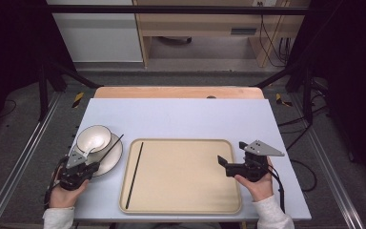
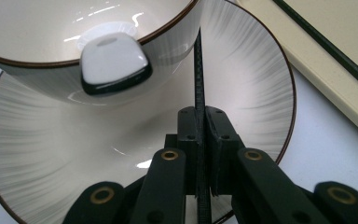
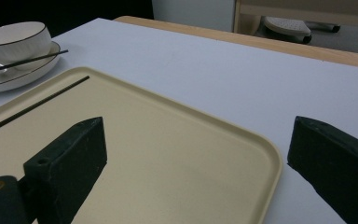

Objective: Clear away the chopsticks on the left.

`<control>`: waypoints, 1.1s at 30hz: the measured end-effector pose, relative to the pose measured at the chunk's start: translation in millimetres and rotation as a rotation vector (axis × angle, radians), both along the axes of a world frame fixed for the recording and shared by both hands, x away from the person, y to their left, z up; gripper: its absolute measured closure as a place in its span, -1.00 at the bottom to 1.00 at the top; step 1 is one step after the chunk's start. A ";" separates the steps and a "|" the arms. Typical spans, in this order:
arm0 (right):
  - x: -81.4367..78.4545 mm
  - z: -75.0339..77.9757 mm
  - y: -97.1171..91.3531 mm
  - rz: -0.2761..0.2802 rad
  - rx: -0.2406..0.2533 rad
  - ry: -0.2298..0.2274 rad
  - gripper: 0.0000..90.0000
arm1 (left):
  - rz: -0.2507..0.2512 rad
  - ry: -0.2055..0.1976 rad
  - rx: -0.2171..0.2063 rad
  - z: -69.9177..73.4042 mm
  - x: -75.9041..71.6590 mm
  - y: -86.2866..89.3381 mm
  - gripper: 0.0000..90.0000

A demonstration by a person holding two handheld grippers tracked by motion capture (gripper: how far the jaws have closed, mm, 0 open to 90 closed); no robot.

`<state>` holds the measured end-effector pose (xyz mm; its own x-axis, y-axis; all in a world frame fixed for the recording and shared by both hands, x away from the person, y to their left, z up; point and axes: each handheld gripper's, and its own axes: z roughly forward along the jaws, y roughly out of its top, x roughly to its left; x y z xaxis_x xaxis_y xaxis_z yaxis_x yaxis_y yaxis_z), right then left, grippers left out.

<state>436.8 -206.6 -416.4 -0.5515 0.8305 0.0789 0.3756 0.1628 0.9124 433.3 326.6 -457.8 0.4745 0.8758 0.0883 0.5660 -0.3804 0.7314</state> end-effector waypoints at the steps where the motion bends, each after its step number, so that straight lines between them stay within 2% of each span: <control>1: 0.1 -0.2 0.0 0.000 0.001 0.002 -0.90 | -0.002 -0.003 -0.006 0.7 -0.7 -0.9 0.89; 12: 0.2 0.7 -2.2 -0.003 0.009 -0.005 -0.90 | -0.028 -0.050 -0.044 15.5 -11.1 -18.1 0.89; 14: 0.0 0.8 -2.4 -0.004 0.008 -0.006 -0.90 | -0.042 -0.061 -0.059 17.8 -13.9 -23.6 0.89; 21: -0.1 0.7 -2.6 -0.004 0.008 -0.004 -0.90 | -0.056 -0.086 -0.069 24.6 -21.8 -47.8 0.90; 22: -0.4 1.3 -3.2 -0.008 0.009 -0.002 -0.90 | -0.054 -0.093 -0.072 25.6 -24.1 -54.9 0.90; 29: -0.5 1.5 -3.3 -0.010 0.008 -0.005 -0.90 | -0.049 -0.104 -0.090 27.3 -30.5 -73.7 0.90; 33: -0.4 1.8 -4.4 -0.013 0.008 -0.009 -0.90 | -0.022 -0.119 -0.107 28.0 -34.5 -83.6 0.90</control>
